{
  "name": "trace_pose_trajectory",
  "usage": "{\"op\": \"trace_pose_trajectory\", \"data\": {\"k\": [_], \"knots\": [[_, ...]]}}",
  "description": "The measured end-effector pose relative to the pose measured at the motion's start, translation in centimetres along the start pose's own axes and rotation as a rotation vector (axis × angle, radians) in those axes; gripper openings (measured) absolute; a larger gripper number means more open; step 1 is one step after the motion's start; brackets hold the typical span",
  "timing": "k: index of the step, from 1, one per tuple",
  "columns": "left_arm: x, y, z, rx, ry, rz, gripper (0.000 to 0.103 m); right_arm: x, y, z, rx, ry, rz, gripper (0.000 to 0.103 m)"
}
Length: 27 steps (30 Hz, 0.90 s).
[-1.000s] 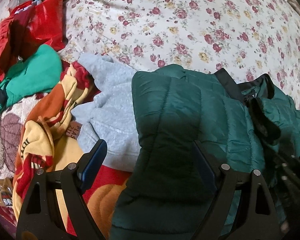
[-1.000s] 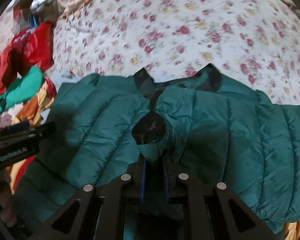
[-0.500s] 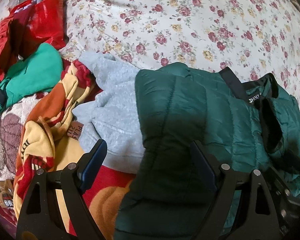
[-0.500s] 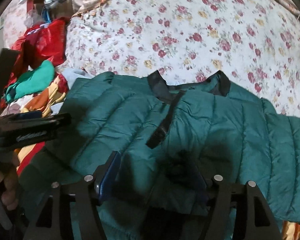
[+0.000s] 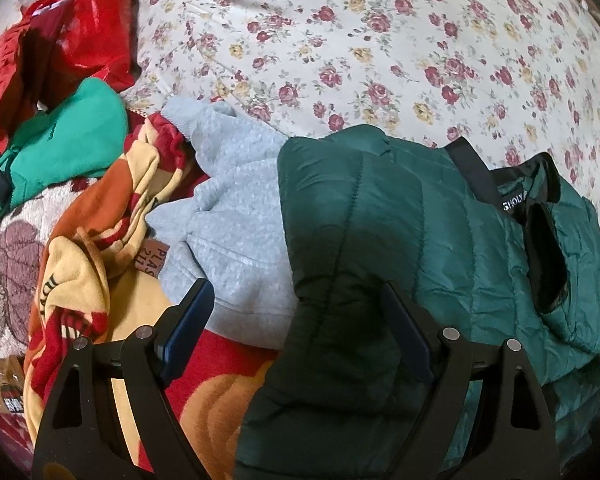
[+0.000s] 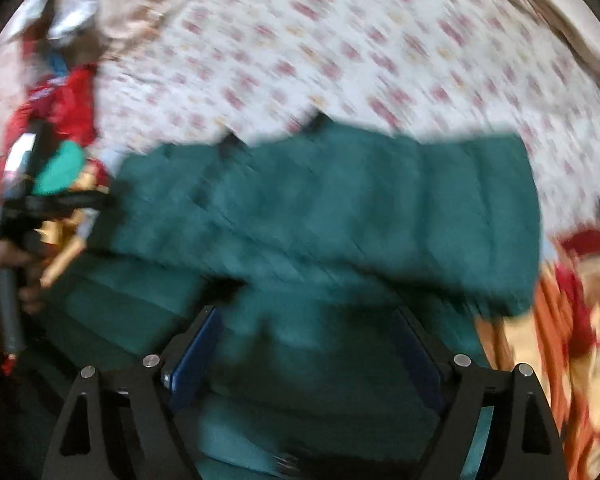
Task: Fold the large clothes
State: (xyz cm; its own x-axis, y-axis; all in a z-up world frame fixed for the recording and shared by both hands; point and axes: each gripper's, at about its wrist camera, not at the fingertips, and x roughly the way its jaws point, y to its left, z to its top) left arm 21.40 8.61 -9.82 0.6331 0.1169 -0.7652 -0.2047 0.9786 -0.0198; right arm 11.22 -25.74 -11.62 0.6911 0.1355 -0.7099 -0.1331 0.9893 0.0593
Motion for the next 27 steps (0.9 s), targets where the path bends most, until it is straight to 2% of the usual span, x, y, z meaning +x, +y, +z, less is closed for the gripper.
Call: {"op": "trace_pose_trajectory", "data": {"k": [2,4,6,10,13,17,21,23,27], "knots": [[0.0,-0.2,-0.2,0.012,-0.003,0.001,0.085,1.6,-1.6,-1.4,0.067,0.056,-0.008,0.084],[-0.1,-0.4,-0.2,0.02,-0.007,0.005,0.085,2.6,-2.2,-2.8,0.103,0.068,-0.004,0.085],[0.0,-0.3,-0.2,0.019,-0.006,0.002,0.085,2.8,-1.6,-3.4,0.064,0.037,-0.028,0.09],[-0.3,0.1,0.2,0.02,-0.013,0.003,0.085,3.5,-0.7,-3.5,0.008,0.048,-0.076,0.099],[-0.6,2.1,0.8,-0.049,-0.026,-0.018,0.085,3.4,-1.1,-3.7,0.025,0.04,-0.056,0.099],[-0.7,3.0,0.9,-0.135,-0.026,-0.101,0.085,3.4,-1.3,-3.6,0.036,0.031,-0.041,0.099],[-1.8,-1.0,0.6,-0.069,-0.068,-0.251,0.085,3.4,-1.3,-3.6,0.036,0.024,-0.041,0.099],[-1.9,-4.5,0.3,0.013,-0.077,-0.336,0.085,3.4,-1.2,-3.7,0.034,0.019,-0.043,0.1],[-1.0,-11.4,0.0,0.194,-0.069,-0.381,0.085,3.5,-1.3,-3.7,0.043,0.01,-0.025,0.1]]}}
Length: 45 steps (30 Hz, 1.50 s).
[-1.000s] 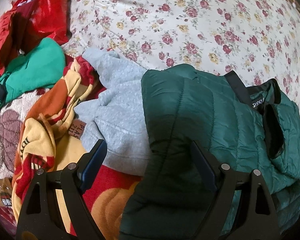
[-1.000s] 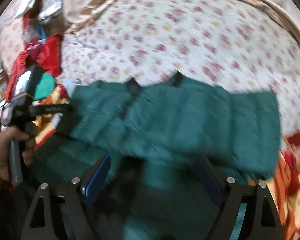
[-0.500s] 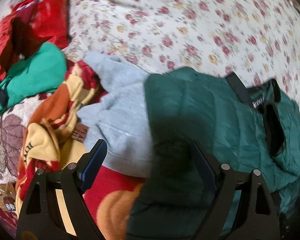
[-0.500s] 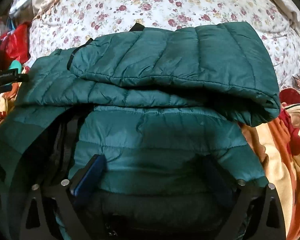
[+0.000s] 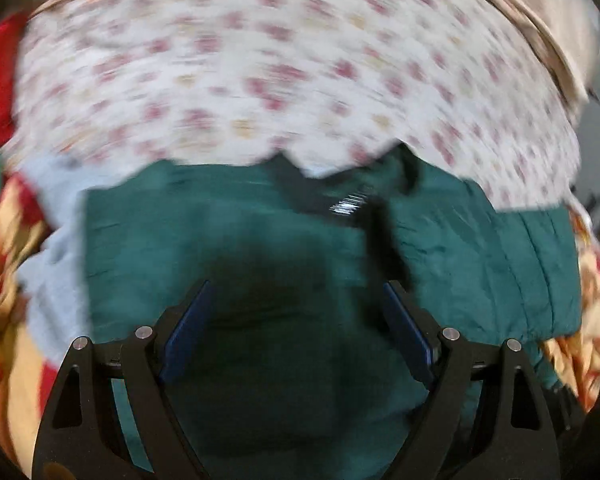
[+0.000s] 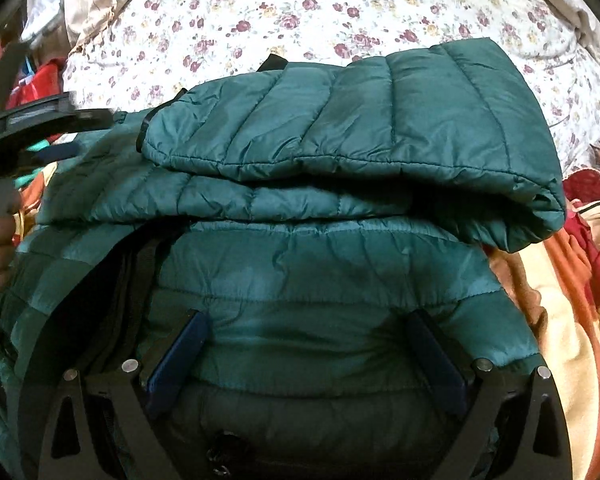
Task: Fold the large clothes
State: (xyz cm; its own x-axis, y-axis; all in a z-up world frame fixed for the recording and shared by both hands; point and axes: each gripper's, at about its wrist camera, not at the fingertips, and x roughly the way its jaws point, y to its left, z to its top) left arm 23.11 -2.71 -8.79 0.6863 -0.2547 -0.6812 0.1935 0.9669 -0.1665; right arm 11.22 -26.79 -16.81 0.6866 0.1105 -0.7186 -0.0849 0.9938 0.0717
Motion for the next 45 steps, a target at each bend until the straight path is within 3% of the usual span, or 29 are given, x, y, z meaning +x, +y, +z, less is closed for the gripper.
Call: {"op": "trace_pose_trajectory", "data": {"k": [4,7,9,10,11,15,16,20,22,25,27,28,30,35,39,42,45], "knots": [[2.7,-2.6,1.3,0.018,0.019,-0.055,0.085,0.1,-0.2,-0.1,0.008,-0.002,0.016,0.101],[5.1,-3.3,1.7,0.002,0.092,-0.086,0.085,0.1,-0.1,-0.1,0.01,-0.006,0.021,0.101],[6.2,-3.7,1.7,0.01,0.135,-0.071,0.078,0.2,0.0,-0.1,0.011,-0.007,0.023,0.101],[6.1,-3.7,1.7,0.01,0.135,-0.083,0.07,0.1,0.0,-0.1,0.011,-0.008,0.024,0.101],[5.4,-3.6,1.8,-0.007,0.122,-0.105,0.068,0.2,0.0,0.0,0.012,-0.008,0.025,0.101],[2.9,-2.9,2.6,-0.091,0.053,-0.178,0.072,0.2,0.2,-0.1,0.009,-0.007,0.021,0.101],[2.6,-3.2,2.9,-0.094,0.052,-0.186,0.081,0.2,0.2,-0.1,0.009,-0.007,0.02,0.101],[2.7,-6.4,3.6,-0.017,0.053,-0.244,0.085,0.2,0.1,-0.1,0.011,-0.008,0.023,0.101],[3.6,-8.3,3.3,0.039,0.064,-0.23,0.085,0.2,0.1,0.0,0.012,-0.008,0.024,0.101],[6.3,-9.6,2.2,0.05,0.146,-0.188,0.085,0.0,0.2,-0.1,0.013,-0.01,0.027,0.101],[7.3,-9.8,1.4,0.054,0.172,-0.177,0.05,-0.1,0.0,-0.2,0.015,-0.012,0.03,0.101],[7.4,-9.9,1.1,0.047,0.186,-0.184,0.015,0.0,-0.1,-0.2,0.016,-0.013,0.031,0.102],[5.6,-9.6,0.8,0.037,0.144,-0.175,0.011,0.0,-0.1,-0.2,0.018,-0.013,0.035,0.102],[-0.6,-6.0,0.9,-0.004,0.055,-0.191,0.009,0.0,-0.2,-0.2,0.018,-0.011,0.035,0.102],[-4.2,0.1,0.8,-0.04,0.001,-0.094,0.009,0.0,-0.1,-0.1,0.015,-0.008,0.03,0.101],[-4.9,4.7,0.1,-0.067,0.021,-0.009,0.009,-0.1,0.0,-0.1,0.014,-0.005,0.028,0.101],[-4.4,7.9,-1.5,-0.104,0.069,0.019,0.013,-0.1,0.0,-0.2,0.014,-0.002,0.028,0.102]]}}
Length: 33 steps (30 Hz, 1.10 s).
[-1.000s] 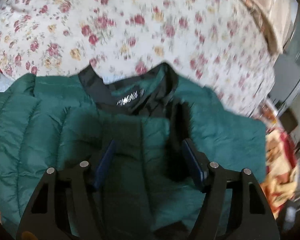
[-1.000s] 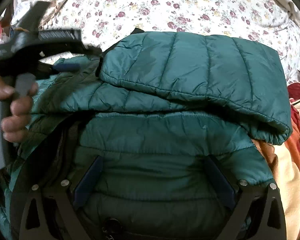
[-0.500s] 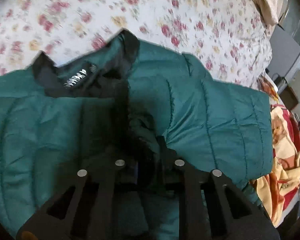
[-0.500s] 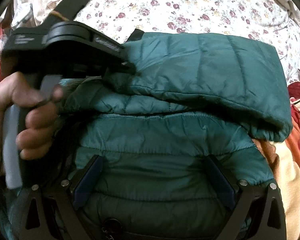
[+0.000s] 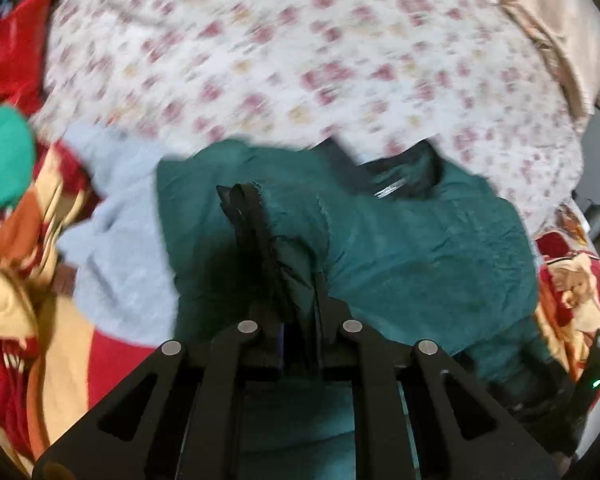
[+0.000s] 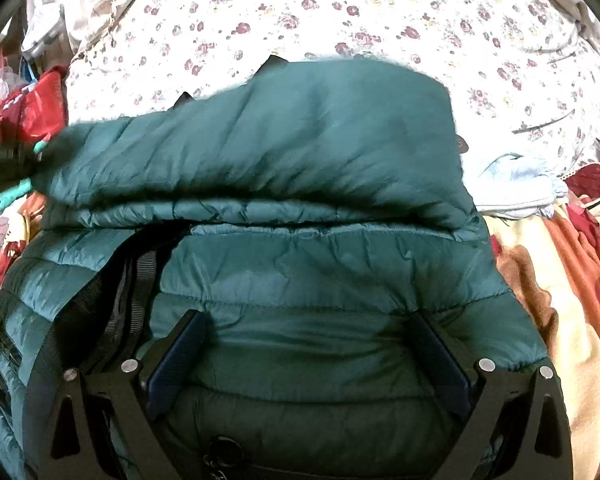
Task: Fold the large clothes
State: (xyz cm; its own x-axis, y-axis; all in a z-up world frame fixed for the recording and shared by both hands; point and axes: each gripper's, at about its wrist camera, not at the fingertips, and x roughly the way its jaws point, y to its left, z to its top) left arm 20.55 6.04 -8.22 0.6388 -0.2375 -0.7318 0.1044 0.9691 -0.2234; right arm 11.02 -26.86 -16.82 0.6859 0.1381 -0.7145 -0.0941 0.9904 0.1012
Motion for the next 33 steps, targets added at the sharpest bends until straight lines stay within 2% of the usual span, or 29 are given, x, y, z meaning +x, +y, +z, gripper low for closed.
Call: {"op": "trace_pose_trajectory", "data": {"k": [3,5,7,8,9,11,13,15,17,19,20,21,23,26,28,29,33], "knots": [[1.0,0.7,-1.2,-0.027,0.023,-0.023,0.027,0.1,-0.1,0.3,0.0,0.015,-0.002,0.102],[0.2,0.7,-1.5,-0.035,-0.013,-0.023,0.044,0.2,-0.2,0.9,-0.001,0.038,-0.003,0.101],[-1.4,1.0,-1.1,-0.045,-0.086,0.011,0.048,-1.0,-0.5,1.5,0.018,0.065,0.046,0.099],[-2.7,1.1,-0.8,-0.05,-0.145,0.025,0.051,-2.1,-0.9,2.0,0.04,0.056,0.086,0.095],[-4.0,1.1,-0.4,-0.058,-0.205,0.041,0.054,-3.6,-1.6,2.8,0.064,0.012,0.122,0.095],[-5.5,0.8,0.4,-0.062,-0.286,0.054,0.059,-6.0,-2.6,4.6,0.081,-0.088,0.111,0.095],[-5.1,-0.3,1.3,-0.041,-0.289,0.031,0.059,-7.3,-4.1,7.6,0.082,-0.185,0.055,0.095],[-3.2,-1.6,1.5,0.003,-0.247,0.029,0.056,-6.1,-5.0,9.9,0.074,-0.191,0.029,0.095],[-0.2,-2.5,1.1,0.055,-0.181,0.079,0.033,-3.7,-5.4,11.5,0.064,-0.165,0.025,0.081],[3.1,-2.0,0.4,0.052,-0.071,0.148,0.023,-0.7,-5.7,11.9,0.069,-0.108,0.068,0.076],[4.5,-1.7,0.1,0.051,-0.032,0.192,0.021,0.6,-5.7,11.9,0.066,-0.077,0.081,0.076],[5.1,-1.6,0.1,0.051,-0.018,0.214,0.021,3.2,-5.5,11.5,0.032,-0.003,0.07,0.076],[5.0,-1.9,0.1,0.072,-0.015,0.237,0.021,5.6,-5.8,10.8,0.01,0.032,0.054,0.076],[5.1,-2.2,-0.3,0.106,-0.014,0.269,0.021,6.4,-6.1,11.1,0.026,0.066,0.047,0.076],[4.8,-2.1,-0.2,0.081,-0.017,0.26,0.021,6.0,-5.6,11.8,0.008,0.1,0.019,0.075],[4.4,-2.0,-0.1,0.066,-0.025,0.254,0.021,5.4,-5.3,12.6,0.003,0.088,0.001,0.074],[3.0,-1.9,0.5,0.039,-0.079,0.227,0.021,2.8,-5.3,16.4,0.06,-0.096,-0.005,0.074]]}}
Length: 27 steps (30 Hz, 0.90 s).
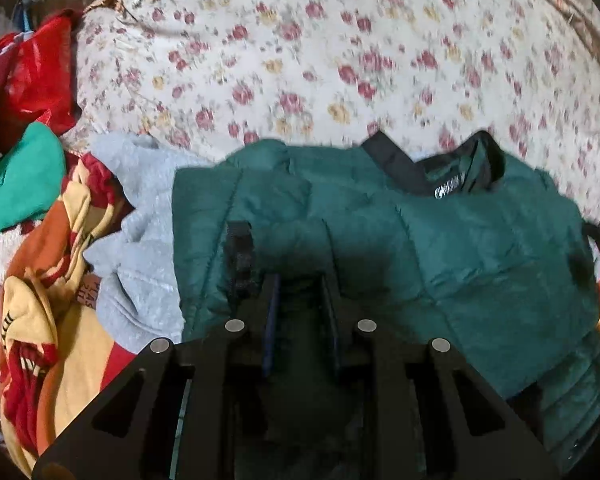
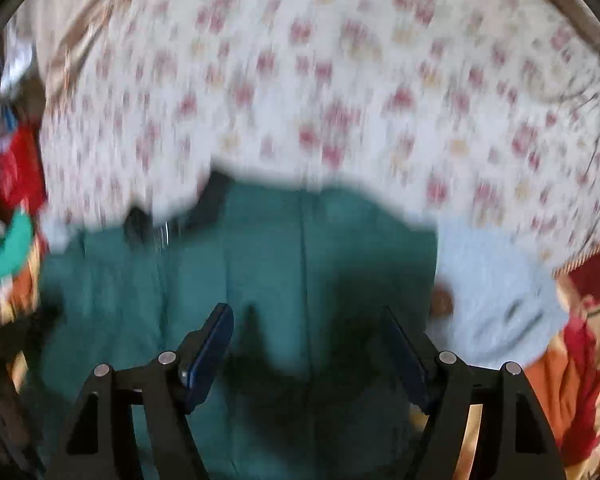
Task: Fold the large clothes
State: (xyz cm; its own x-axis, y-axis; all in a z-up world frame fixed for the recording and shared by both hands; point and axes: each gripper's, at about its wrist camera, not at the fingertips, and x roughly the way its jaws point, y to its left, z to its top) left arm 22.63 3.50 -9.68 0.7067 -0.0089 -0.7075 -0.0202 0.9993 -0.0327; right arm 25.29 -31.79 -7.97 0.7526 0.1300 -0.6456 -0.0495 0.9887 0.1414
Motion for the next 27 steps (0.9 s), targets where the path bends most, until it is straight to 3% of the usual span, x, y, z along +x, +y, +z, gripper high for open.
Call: {"op": "trace_pose_trajectory", "data": {"k": [2,6,9,11,13,15,18,21,23,25,27], "knots": [[0.7,0.2,0.0,-0.002,0.03,-0.003,0.021,1.7,-0.5,1.3,0.038,0.009,-0.002,0.074],[1.9,-0.2,-0.2,0.024,0.083,-0.008,0.021,7.8,-1.7,0.4,0.079,0.212,-0.042,0.077],[2.0,-0.5,-0.1,0.031,0.089,0.002,0.021,7.0,-0.9,1.2,0.069,0.2,-0.1,0.077],[2.0,-0.2,0.0,0.012,0.091,-0.008,0.021,5.1,0.7,2.2,0.06,0.142,-0.138,0.076],[1.9,0.0,0.0,0.002,0.091,-0.018,0.021,2.0,3.7,2.8,0.036,0.025,-0.066,0.076],[2.0,0.0,0.0,0.002,0.09,-0.023,0.022,0.4,6.7,2.5,0.004,-0.027,0.028,0.076],[1.9,-0.1,-0.1,0.006,0.085,-0.029,0.025,0.9,10.3,0.8,-0.061,0.004,0.097,0.078],[1.8,-0.4,-0.3,0.018,0.077,-0.035,0.031,4.8,12.1,-2.8,-0.126,0.126,0.042,0.084],[1.8,-0.8,-0.4,0.026,0.073,-0.052,0.046,5.5,11.9,-4.8,-0.14,0.054,0.039,0.092],[1.8,-1.3,-0.5,0.047,0.072,-0.083,0.063,5.6,12.1,-5.2,-0.129,0.051,0.051,0.093],[1.8,-2.1,-0.6,0.081,0.071,-0.07,0.069,5.7,11.8,-5.1,-0.128,0.051,0.052,0.095]]}}
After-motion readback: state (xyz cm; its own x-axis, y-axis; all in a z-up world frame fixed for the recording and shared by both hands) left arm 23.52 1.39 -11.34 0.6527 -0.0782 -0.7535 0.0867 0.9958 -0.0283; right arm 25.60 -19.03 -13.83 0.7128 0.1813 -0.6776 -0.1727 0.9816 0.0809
